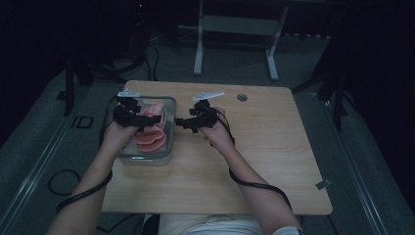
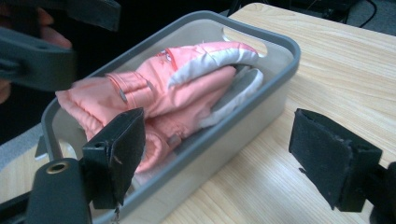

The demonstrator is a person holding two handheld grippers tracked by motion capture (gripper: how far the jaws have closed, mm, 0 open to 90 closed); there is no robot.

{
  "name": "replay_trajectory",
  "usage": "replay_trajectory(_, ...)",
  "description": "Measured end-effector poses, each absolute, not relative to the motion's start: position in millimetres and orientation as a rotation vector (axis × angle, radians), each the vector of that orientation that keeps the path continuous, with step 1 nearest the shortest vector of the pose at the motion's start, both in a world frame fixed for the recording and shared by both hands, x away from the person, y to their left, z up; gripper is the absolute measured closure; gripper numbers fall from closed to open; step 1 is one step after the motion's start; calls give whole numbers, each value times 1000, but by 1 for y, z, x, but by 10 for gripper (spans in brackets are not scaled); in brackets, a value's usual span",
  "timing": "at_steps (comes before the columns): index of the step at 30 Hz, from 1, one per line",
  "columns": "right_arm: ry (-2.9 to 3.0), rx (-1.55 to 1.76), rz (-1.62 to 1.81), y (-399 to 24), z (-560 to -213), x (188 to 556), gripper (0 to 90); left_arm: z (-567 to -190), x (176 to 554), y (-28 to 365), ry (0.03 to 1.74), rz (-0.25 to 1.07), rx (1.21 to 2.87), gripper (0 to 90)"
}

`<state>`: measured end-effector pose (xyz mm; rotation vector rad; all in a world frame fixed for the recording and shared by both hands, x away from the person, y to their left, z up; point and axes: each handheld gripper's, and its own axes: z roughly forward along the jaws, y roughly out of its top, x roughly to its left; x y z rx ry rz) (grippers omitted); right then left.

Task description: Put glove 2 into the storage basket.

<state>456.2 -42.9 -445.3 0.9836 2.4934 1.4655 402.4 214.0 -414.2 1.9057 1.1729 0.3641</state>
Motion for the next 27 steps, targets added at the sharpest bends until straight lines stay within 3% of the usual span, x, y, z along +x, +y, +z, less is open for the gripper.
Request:
replay_trajectory(16,2493,905,1399,-86,-444,438,181,-399,351,131,820,331,1963,33)
replay_trajectory(27,2490,877,1389,-114,-452,418,179,-419,330,87,665,298,2050,35)
